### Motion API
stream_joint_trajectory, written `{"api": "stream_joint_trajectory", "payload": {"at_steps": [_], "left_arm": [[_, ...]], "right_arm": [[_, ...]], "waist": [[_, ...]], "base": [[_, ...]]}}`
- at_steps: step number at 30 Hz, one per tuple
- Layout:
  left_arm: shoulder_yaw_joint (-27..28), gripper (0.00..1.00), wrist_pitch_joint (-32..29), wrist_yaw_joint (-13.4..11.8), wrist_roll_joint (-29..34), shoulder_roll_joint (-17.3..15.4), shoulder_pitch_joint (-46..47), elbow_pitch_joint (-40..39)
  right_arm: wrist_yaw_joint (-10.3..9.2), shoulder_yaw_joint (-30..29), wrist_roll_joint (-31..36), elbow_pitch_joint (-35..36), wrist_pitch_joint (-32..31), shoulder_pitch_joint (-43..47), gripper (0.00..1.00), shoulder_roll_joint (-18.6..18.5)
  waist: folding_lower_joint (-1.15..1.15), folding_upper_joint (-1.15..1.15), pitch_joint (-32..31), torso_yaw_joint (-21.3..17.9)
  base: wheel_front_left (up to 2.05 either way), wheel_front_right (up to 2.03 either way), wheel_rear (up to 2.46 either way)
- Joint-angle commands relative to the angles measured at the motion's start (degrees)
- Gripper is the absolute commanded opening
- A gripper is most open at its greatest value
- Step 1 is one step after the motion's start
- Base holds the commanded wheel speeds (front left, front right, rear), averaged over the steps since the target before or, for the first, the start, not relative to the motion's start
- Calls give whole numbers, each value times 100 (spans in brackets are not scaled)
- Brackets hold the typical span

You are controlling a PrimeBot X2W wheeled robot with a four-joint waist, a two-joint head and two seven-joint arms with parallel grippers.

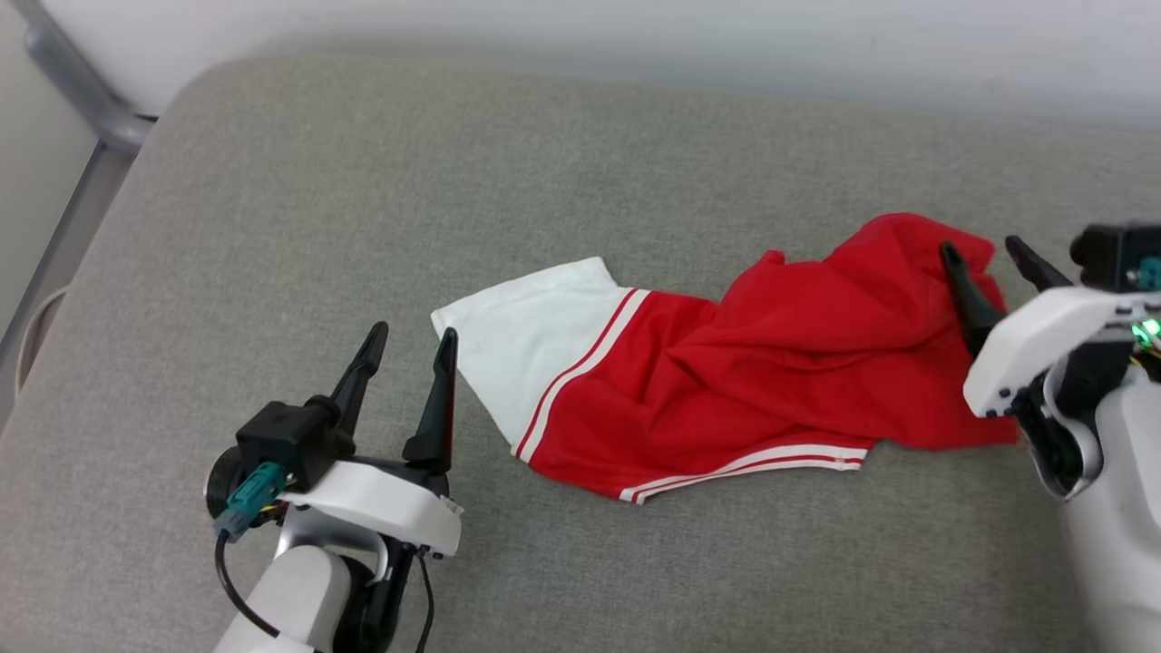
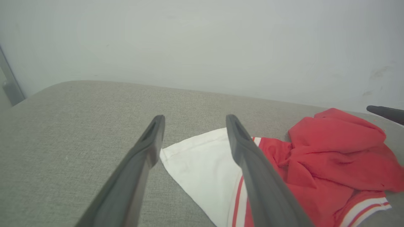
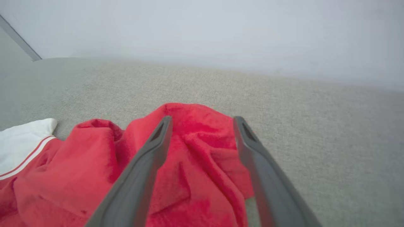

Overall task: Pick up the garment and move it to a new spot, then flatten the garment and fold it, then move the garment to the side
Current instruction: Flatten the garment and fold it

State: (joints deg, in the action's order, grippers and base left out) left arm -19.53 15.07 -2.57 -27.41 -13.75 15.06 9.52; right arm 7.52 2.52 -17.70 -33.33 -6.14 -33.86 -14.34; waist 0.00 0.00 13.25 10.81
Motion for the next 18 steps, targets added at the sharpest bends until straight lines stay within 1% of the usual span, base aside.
{"api": "stream_joint_trajectory", "payload": {"at_steps": [1,4,6,9,10,13,18], "left_arm": [[69,100,14,-46,49,-42,-109,2],[115,100,14,-102,58,-97,-256,2],[138,100,11,-138,58,-132,-335,-7],[159,100,-15,-194,43,-164,-462,-50],[159,100,-15,-194,43,-164,-462,-50],[161,100,-60,-248,28,-199,-556,-102],[158,100,-100,-282,10,-243,-660,-156]], "right_arm": [[-6,-150,145,114,376,221,100,79],[-6,-342,355,320,844,574,100,177],[-6,-476,483,506,1036,829,100,253],[-5,-665,609,775,960,1288,100,414],[-5,-665,609,775,960,1288,100,414],[-6,-823,670,1066,636,1728,100,530],[-5,-940,513,1419,-286,2302,100,639]], "waist": [[0,0,-237,-186],[0,0,-424,-314],[0,0,-532,-385],[0,0,-660,-481],[0,0,-660,-481],[0,0,-739,-541],[0,0,-778,-605]], "base": [[0,0,0],[0,0,0],[0,0,0],[0,0,0],[0,0,0],[0,0,0],[0,0,0]]}}
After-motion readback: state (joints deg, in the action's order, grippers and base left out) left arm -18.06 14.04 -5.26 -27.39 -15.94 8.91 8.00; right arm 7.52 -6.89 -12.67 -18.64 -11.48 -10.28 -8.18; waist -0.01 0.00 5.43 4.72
